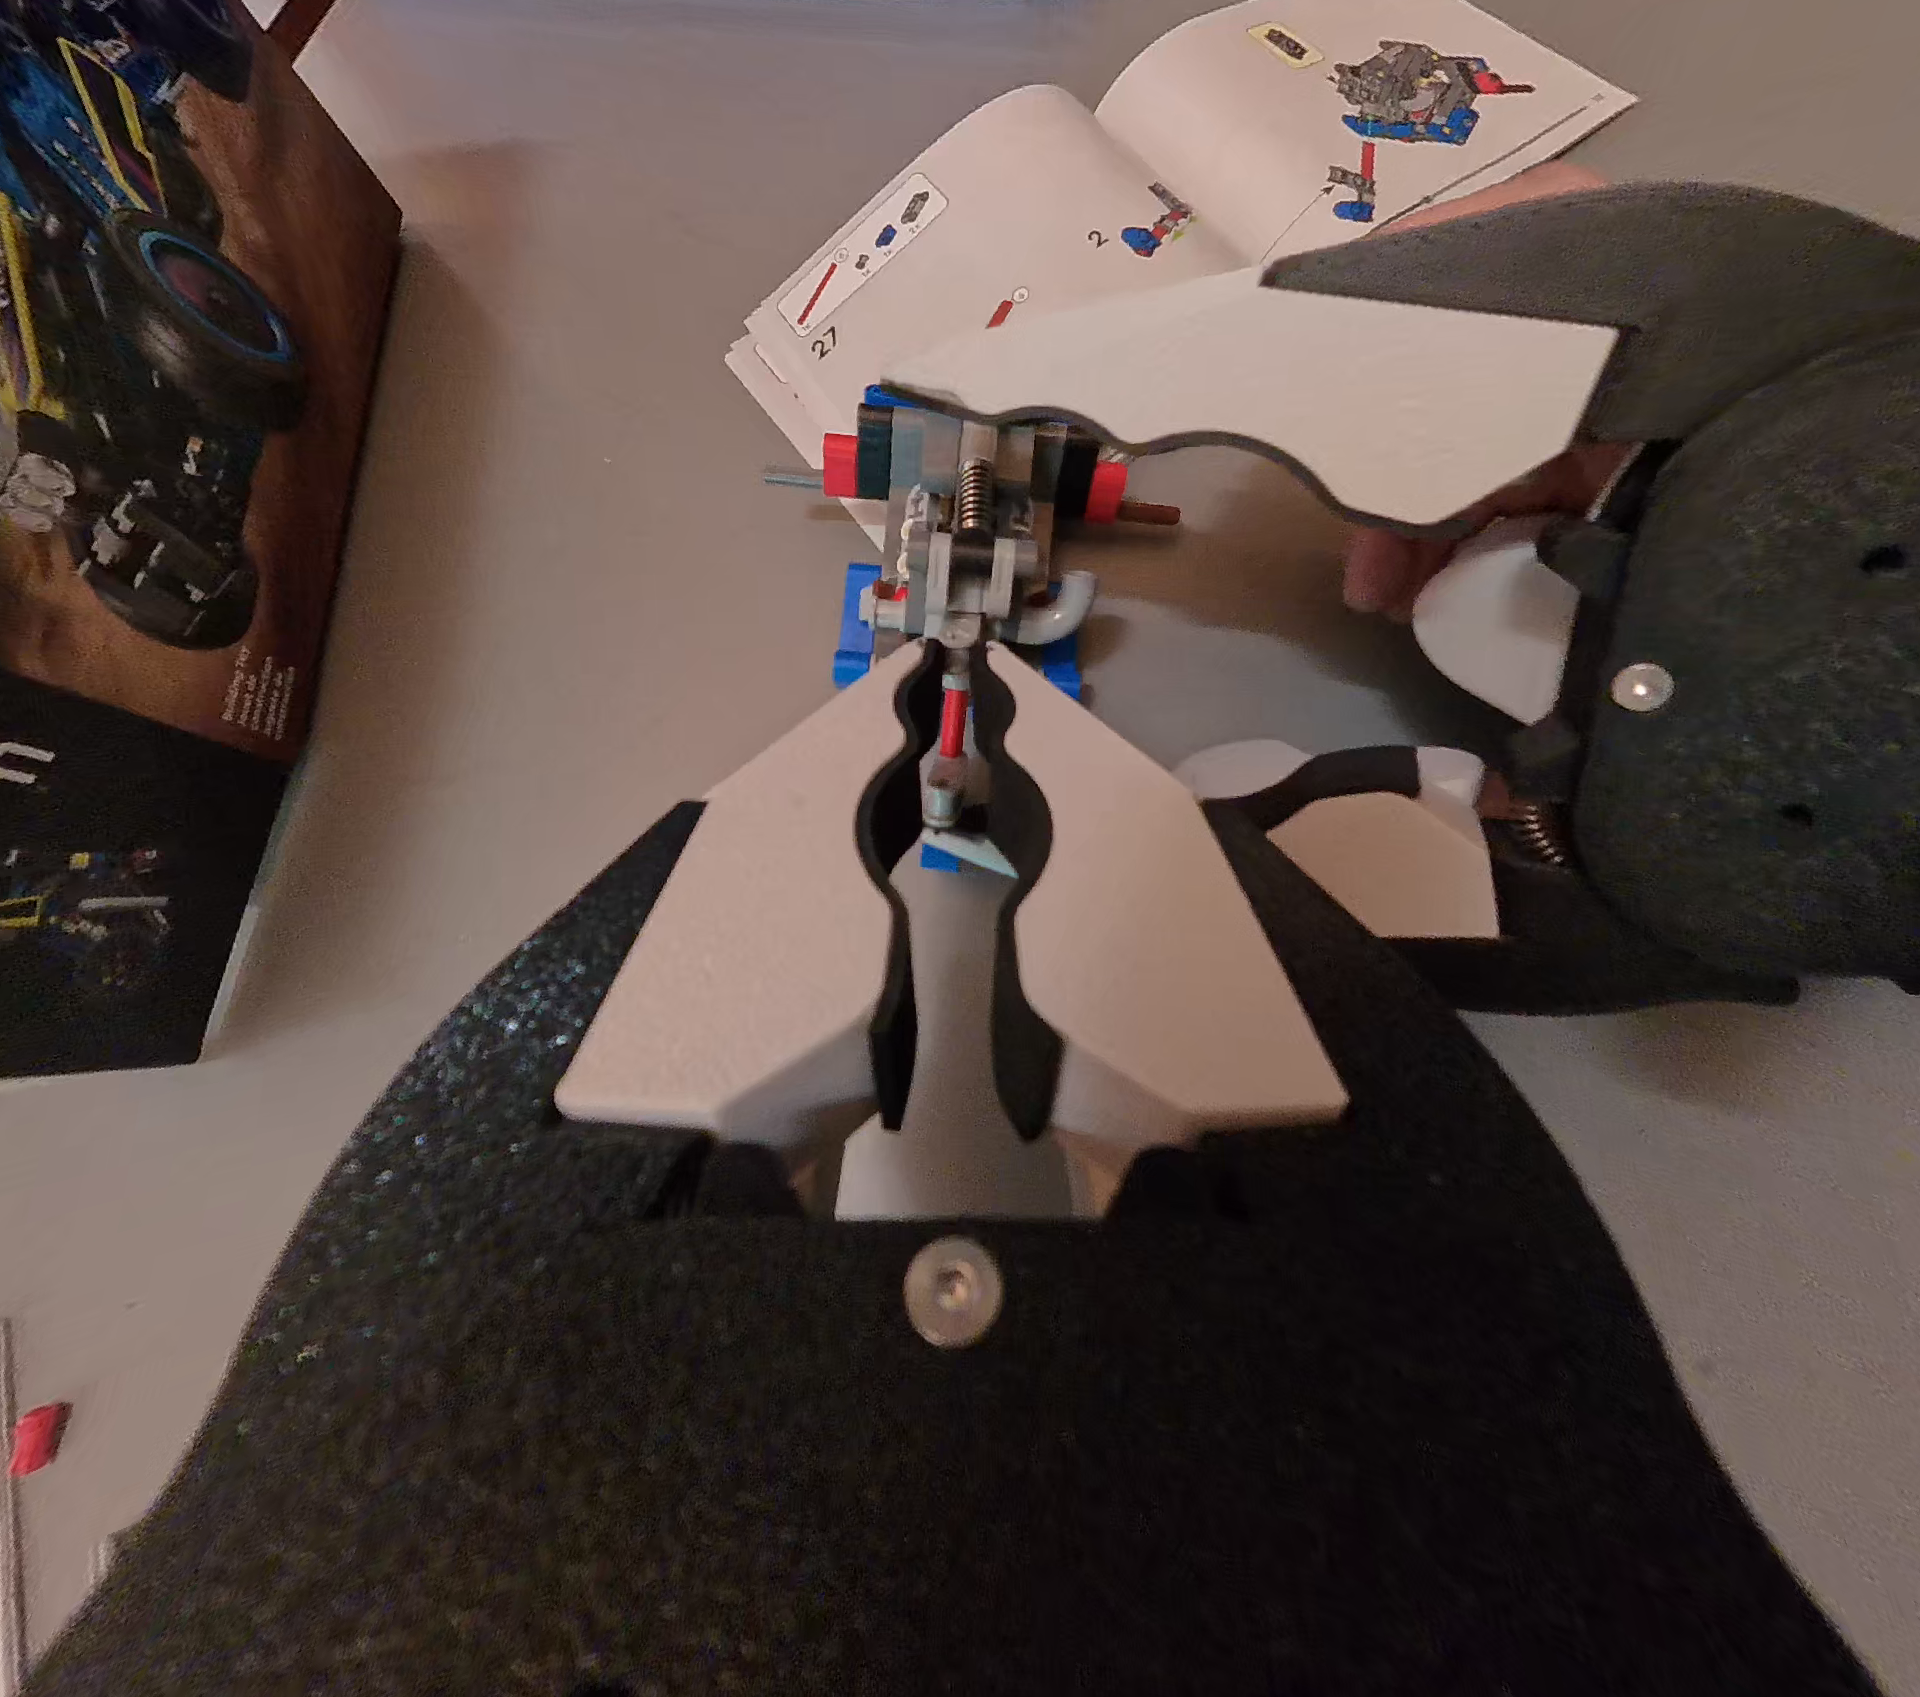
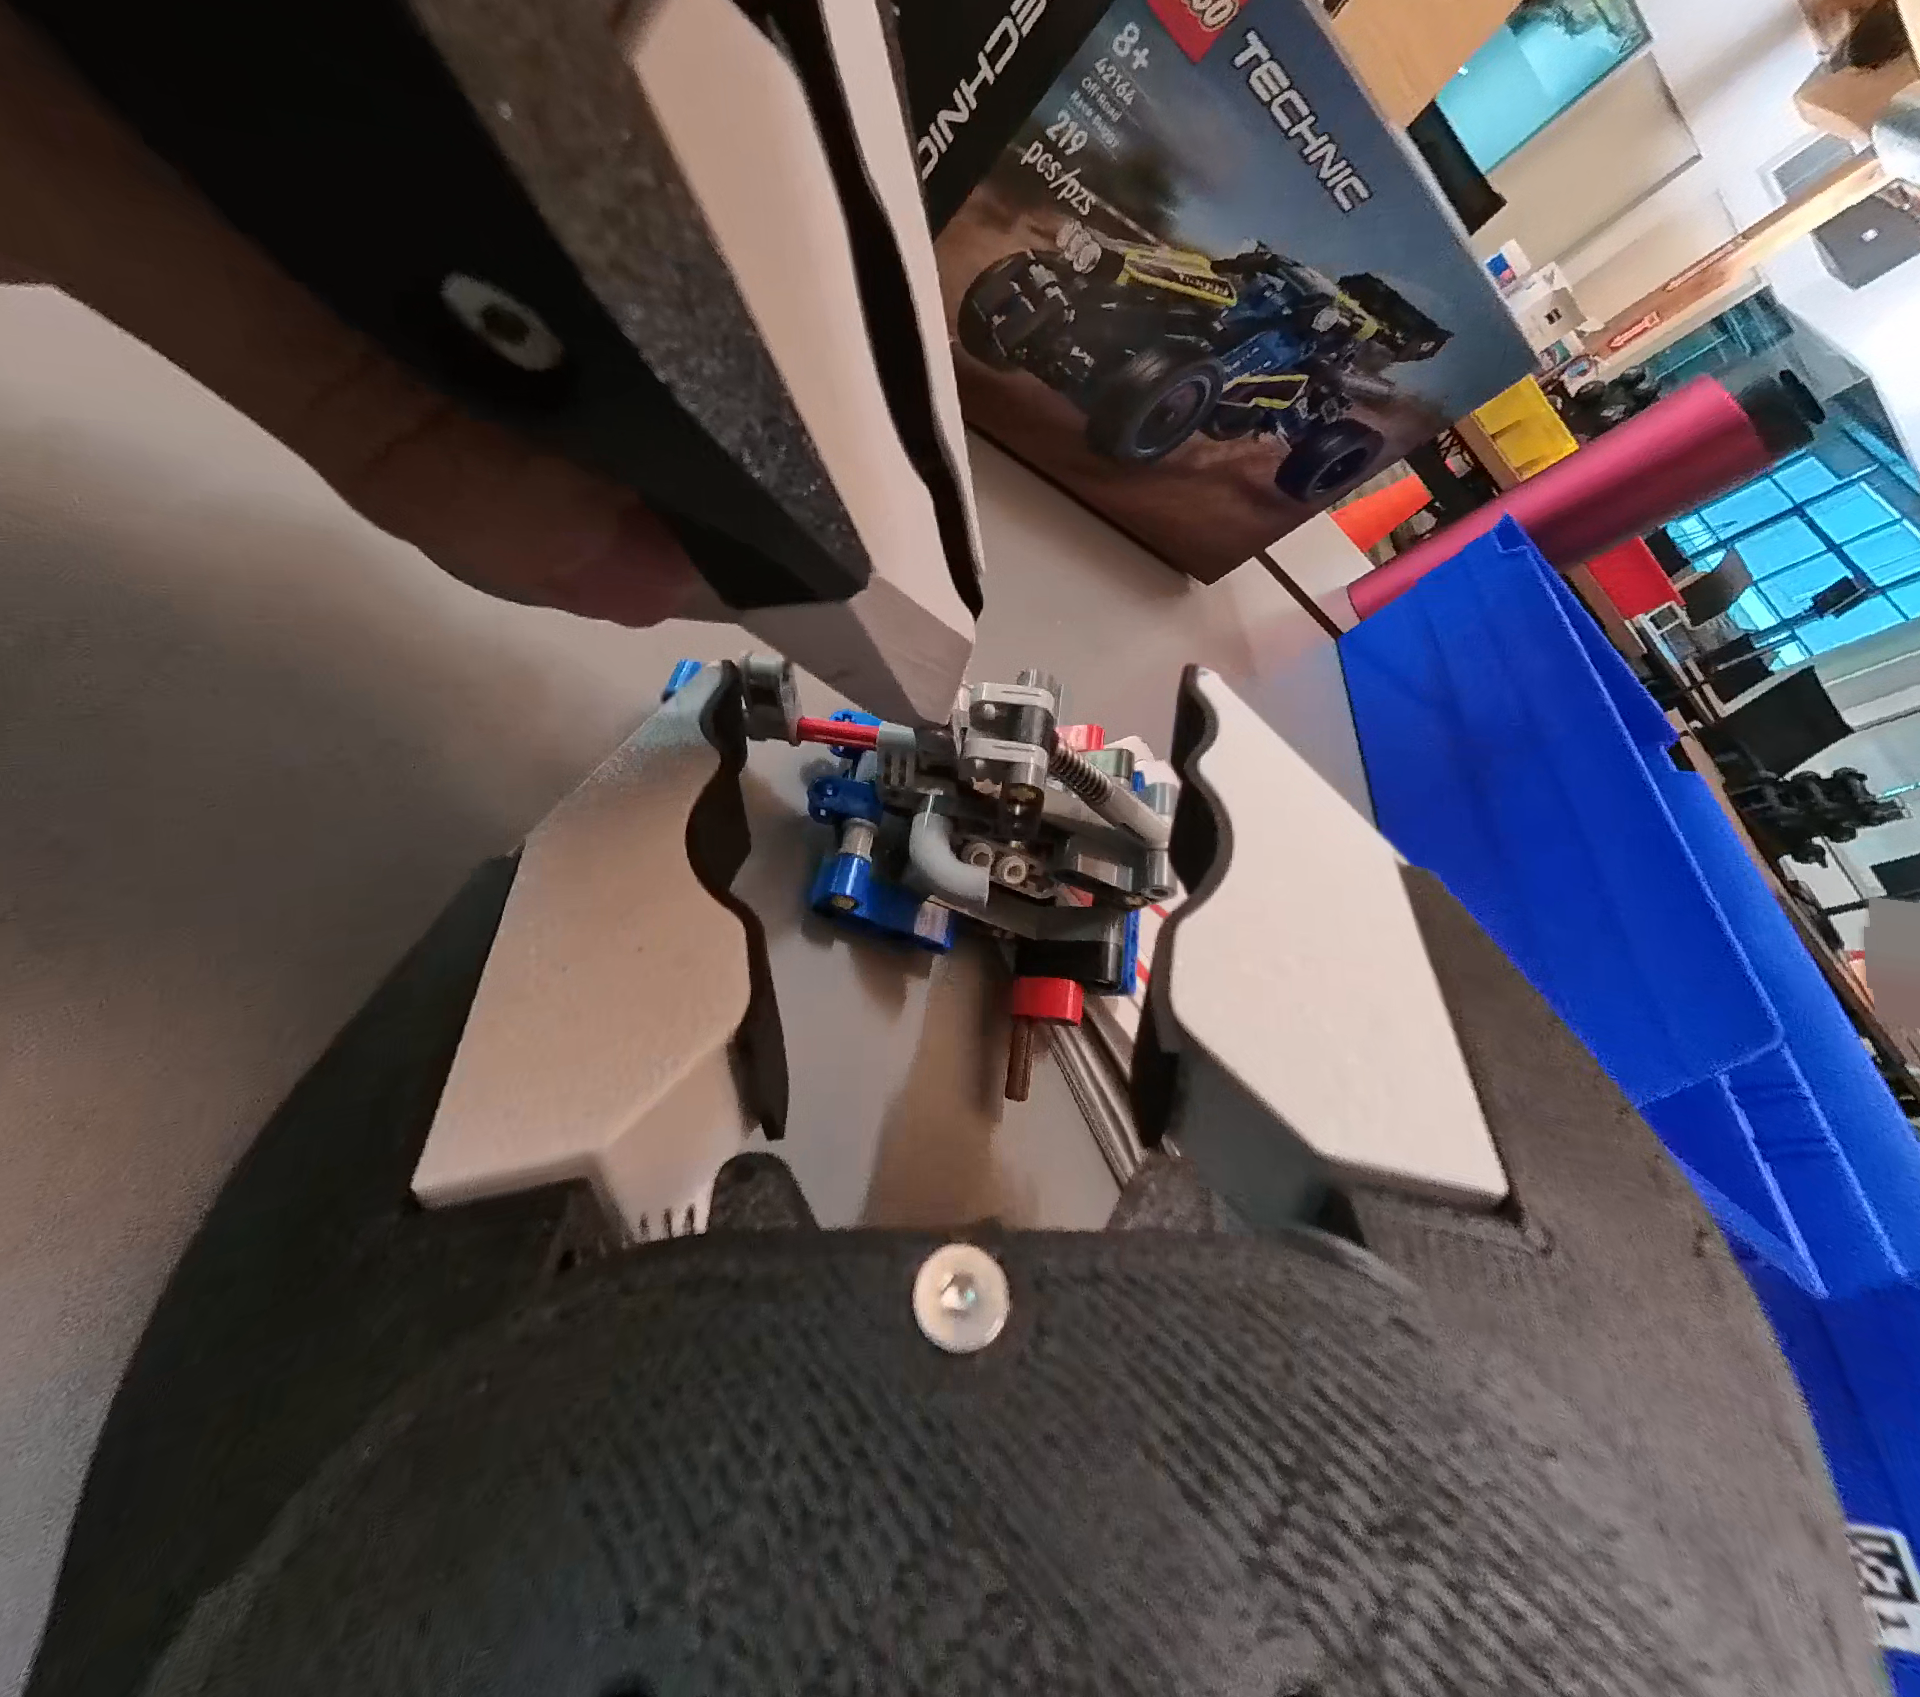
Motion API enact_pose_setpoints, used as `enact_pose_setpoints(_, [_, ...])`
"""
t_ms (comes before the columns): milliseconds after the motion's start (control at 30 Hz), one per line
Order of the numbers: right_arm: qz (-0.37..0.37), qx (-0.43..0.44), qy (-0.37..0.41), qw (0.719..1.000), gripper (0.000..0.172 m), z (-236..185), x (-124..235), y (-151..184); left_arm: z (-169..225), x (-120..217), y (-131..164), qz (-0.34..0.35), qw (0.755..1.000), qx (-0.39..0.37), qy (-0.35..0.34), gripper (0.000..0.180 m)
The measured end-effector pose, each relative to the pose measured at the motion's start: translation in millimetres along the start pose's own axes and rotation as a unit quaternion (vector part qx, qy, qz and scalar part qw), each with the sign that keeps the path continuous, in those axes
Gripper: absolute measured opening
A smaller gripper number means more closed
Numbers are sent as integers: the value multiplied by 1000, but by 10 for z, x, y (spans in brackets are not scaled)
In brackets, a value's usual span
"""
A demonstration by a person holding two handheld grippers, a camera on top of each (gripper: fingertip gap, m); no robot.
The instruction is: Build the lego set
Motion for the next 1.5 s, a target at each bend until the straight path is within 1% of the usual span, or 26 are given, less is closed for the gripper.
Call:
enact_pose_setpoints(167, [-10, 2, -9, 1000, 77, -17, -21, 29, -12, -2, -1, 3, 1000, 3, 0, 2])
enact_pose_setpoints(333, [-13, 12, -25, 1000, 59, -88, -18, 28, -10, -7, -3, 5, 1000, -1, 1, 2])
enact_pose_setpoints(367, [-14, 12, -25, 1000, 59, -90, -18, 29, -12, -7, -4, 5, 1000, -1, 1, 2])
enact_pose_setpoints(500, [-15, 7, -18, 1000, 64, -64, -21, 33, -18, -7, -5, 6, 1000, 1, 2, 2])
enact_pose_setpoints(600, [-16, 11, -25, 1000, 58, -91, -22, 33, -20, -8, -4, 7, 1000, 2, 2, 2])
enact_pose_setpoints(667, [-19, 9, -23, 1000, 59, -89, -18, 37, -19, -9, -6, 7, 1000, 2, 2, 2])
enact_pose_setpoints(800, [-25, -4, -10, 1000, 68, -41, -16, 51, -22, -9, -6, 7, 1000, 3, 2, 2])
enact_pose_setpoints(867, [-25, -4, -6, 1000, 70, -31, -17, 51, -23, -10, -6, 8, 1000, 4, 3, 2])
enact_pose_setpoints(933, [-27, -4, -11, 1000, 66, -51, -17, 52, -21, -11, -6, 8, 1000, 5, 4, 2])
enact_pose_setpoints(967, [-27, 0, -19, 999, 60, -82, -16, 52, -18, -13, -7, 8, 1000, 5, 4, 2])
enact_pose_setpoints(1300, [-35, -12, -22, 999, 59, -81, -15, 63, -21, -17, -5, 8, 1000, 1, 8, 2])
enact_pose_setpoints(1500, [-31, -3, -21, 999, 57, -86, -20, 55, -29, -14, -11, -3, 1000, -12, 5, 2])
Point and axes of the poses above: each gripper's, where its closed fingertips meet, x back along the fingers, y out of its underside, z = x × y across the jaws, the point moved 1 cm from there along x, back along the fingers, and after that the axes turned 2 degrees about x, right-handed, at the moved point
